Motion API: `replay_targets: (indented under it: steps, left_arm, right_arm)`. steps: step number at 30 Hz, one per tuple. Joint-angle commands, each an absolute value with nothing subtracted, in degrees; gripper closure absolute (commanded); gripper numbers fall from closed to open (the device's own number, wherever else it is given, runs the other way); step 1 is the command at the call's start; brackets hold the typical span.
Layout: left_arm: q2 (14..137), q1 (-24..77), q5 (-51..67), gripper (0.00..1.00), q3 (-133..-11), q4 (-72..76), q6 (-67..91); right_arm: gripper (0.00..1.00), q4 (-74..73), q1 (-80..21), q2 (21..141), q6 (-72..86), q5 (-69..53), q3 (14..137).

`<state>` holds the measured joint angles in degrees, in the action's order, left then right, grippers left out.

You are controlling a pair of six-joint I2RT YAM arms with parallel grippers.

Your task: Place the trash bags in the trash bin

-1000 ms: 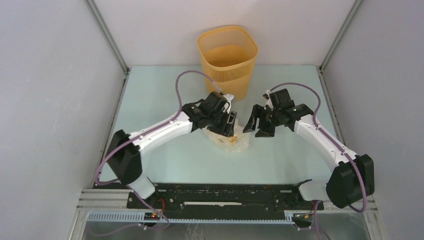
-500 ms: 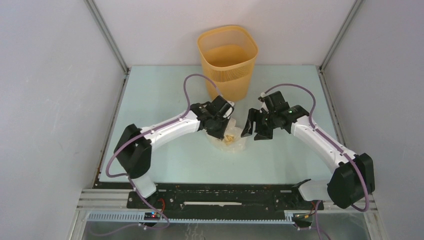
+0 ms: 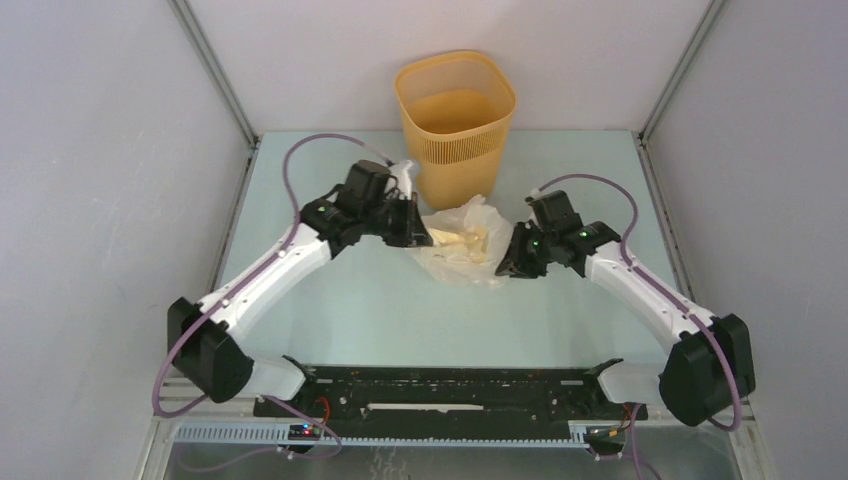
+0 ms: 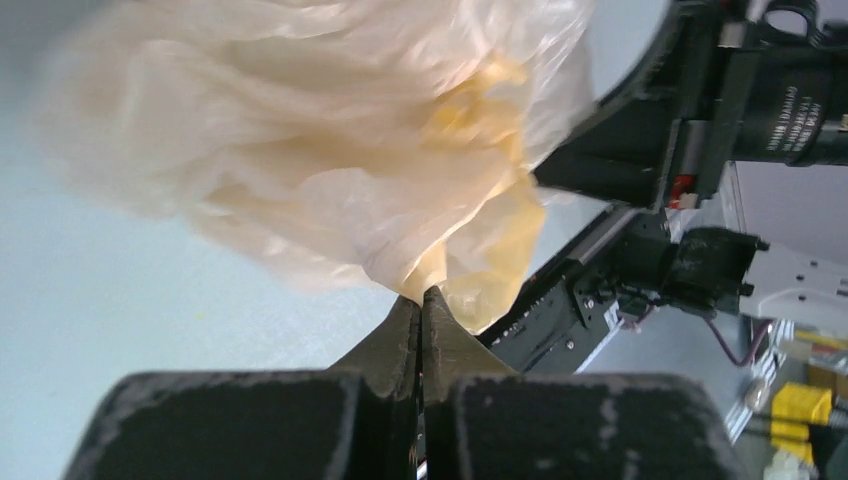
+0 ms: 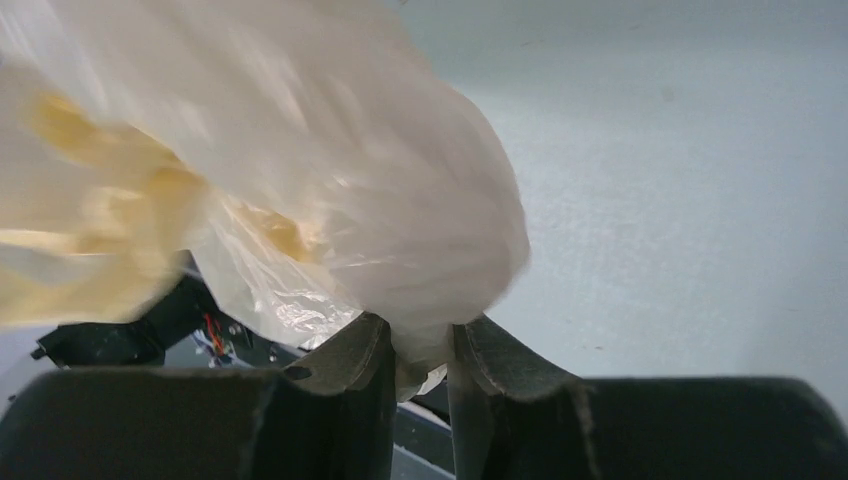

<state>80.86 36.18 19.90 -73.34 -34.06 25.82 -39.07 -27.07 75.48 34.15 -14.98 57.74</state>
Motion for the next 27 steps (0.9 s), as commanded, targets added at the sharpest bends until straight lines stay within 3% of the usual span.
replay_targets:
  steps: [1, 9, 11, 15, 19, 22, 25, 27]
  left_arm:
    - [71.82, 29.36, 19.09, 1.0, -69.16, -31.87, 28.84]
    - [66.41, 24.26, 24.7, 1.0, -61.55, -24.34, 33.37]
    - [66.65, 24.26, 26.71, 1.0, -61.29, -23.18, 34.24]
    - [66.77, 24.26, 28.39, 1.0, -62.75, -23.21, 33.14]
    - [66.43, 24.7, 29.67, 1.0, -63.93, -23.25, 31.0]
    - [65.49, 26.08, 32.0, 1.0, -64.09, -22.85, 28.69]
    - [64.32, 28.55, 35.53, 1.0, -64.18, -21.87, 25.15]
    - [63.25, 30.11, 35.77, 1.0, -64.16, -21.85, 22.52]
  right_arm:
    - [0.71, -36.04, -21.65, 69.14, 34.55, -15.04, 51.68]
    - [0.68, -37.66, -18.46, 66.38, 32.51, -16.54, 46.64]
    - [0.61, -38.78, -18.58, 64.57, 31.24, -16.54, 48.3]
    - [0.35, -43.49, -18.2, 61.78, 26.77, -13.3, 53.07]
    - [0.24, -51.49, -18.67, 59.64, 20.61, -5.01, 60.43]
    - [0.04, -50.76, -22.93, 57.39, 16.88, 0.73, 64.46]
    - [0.0, -45.35, -24.92, 54.63, 17.14, 2.72, 64.88]
    - [0.0, -40.99, -22.84, 54.36, 16.46, -6.94, 64.93]
